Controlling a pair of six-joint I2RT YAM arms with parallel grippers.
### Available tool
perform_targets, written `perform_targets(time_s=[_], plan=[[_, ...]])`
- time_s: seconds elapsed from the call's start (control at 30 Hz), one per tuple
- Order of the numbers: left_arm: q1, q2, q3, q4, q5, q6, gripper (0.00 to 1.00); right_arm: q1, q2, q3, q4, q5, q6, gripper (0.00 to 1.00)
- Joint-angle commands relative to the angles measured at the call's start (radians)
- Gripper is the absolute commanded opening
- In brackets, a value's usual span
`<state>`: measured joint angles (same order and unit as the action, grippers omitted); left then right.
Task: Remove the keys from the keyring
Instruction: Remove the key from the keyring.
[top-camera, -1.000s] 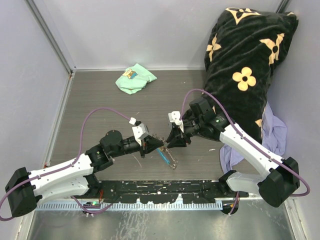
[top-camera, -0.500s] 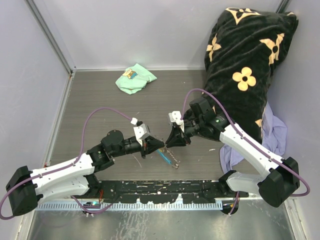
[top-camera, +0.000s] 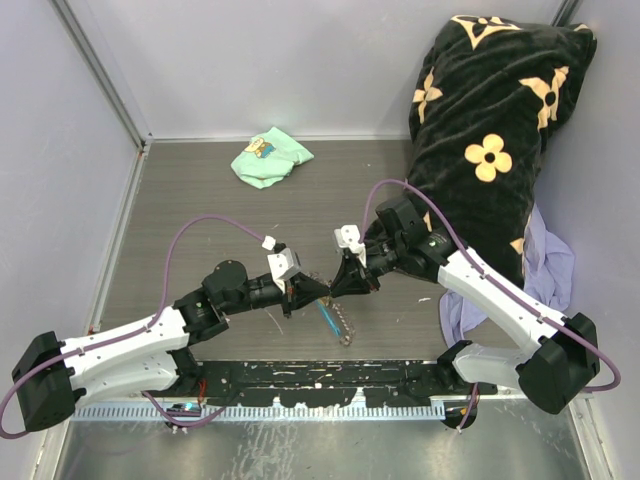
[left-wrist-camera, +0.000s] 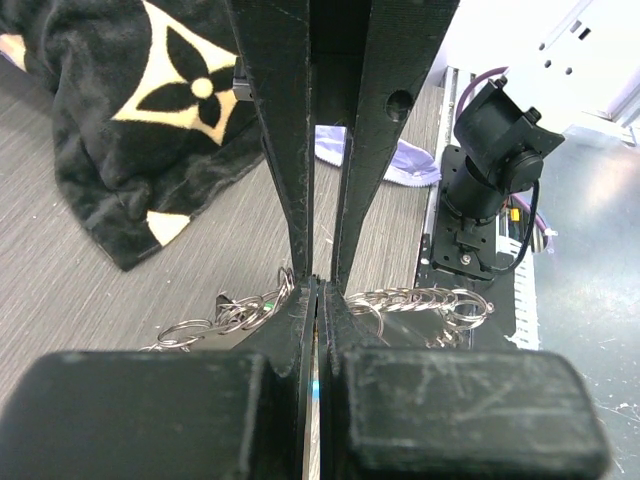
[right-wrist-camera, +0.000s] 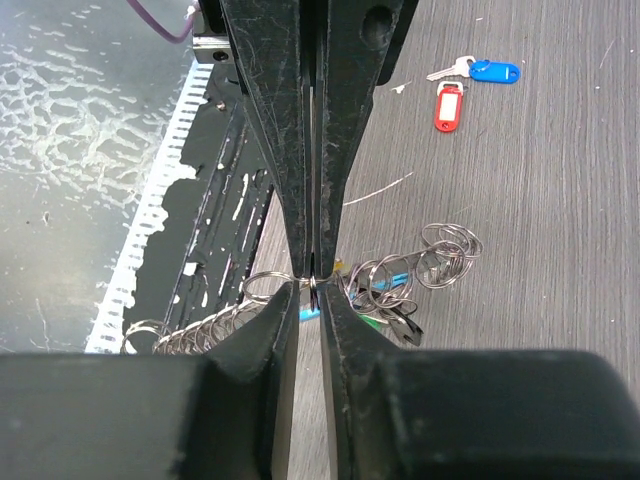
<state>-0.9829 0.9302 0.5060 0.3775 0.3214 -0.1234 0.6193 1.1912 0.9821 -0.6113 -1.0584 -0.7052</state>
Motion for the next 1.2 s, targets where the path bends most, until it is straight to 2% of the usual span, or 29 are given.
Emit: perform_targets(time_s=[0.0,0.1,0.23,0.3,0.37,0.43,0.5,0.67,0.83,1.0,1.17], plan=[[-0.004,-0.006,0.019,0.123,0.007,-0.011,0.0,0.016,-0.006,0.004,0.032,-0.016,-0.007,0.17],[-0.004,-0.007,0.015,0.132,0.003,-0.02,0.0,0.017,-0.008,0.012,0.011,-0.015,-0.03,0.05],[-0.004,-0.044,-0.012,0.163,-0.039,-0.065,0.01,0.017,-0.021,0.026,-0.055,-0.025,-0.105,0.01],[-0.004,-0.09,-0.028,0.16,-0.062,-0.109,0.14,0.014,-0.029,0.034,-0.094,-0.041,-0.149,0.01],[-0.004,-0.152,-0.048,0.14,-0.074,-0.144,0.33,0.011,-0.03,0.044,-0.146,-0.068,-0.212,0.01],[-0.004,-0.222,-0.073,0.105,-0.09,-0.199,0.41,0.007,-0.026,0.065,-0.225,-0.104,-0.307,0.01],[-0.004,-0.288,-0.103,0.067,-0.11,-0.258,0.45,0.005,-0.022,0.08,-0.296,-0.133,-0.402,0.01],[-0.005,-0.397,-0.195,0.075,-0.101,-0.382,0.48,0.0,0.0,0.13,-0.48,-0.153,-0.663,0.01],[-0.01,-0.406,-0.253,0.154,-0.038,-0.395,0.47,-0.001,0.037,0.205,-0.691,-0.158,-0.921,0.01],[-0.058,-0.37,-0.266,0.194,-0.035,-0.28,0.47,-0.002,0.099,0.272,-0.843,-0.132,-1.123,0.01],[-0.127,-0.298,-0.281,0.251,-0.079,-0.118,0.48,-0.001,0.125,0.297,-0.849,-0.111,-1.131,0.01]])
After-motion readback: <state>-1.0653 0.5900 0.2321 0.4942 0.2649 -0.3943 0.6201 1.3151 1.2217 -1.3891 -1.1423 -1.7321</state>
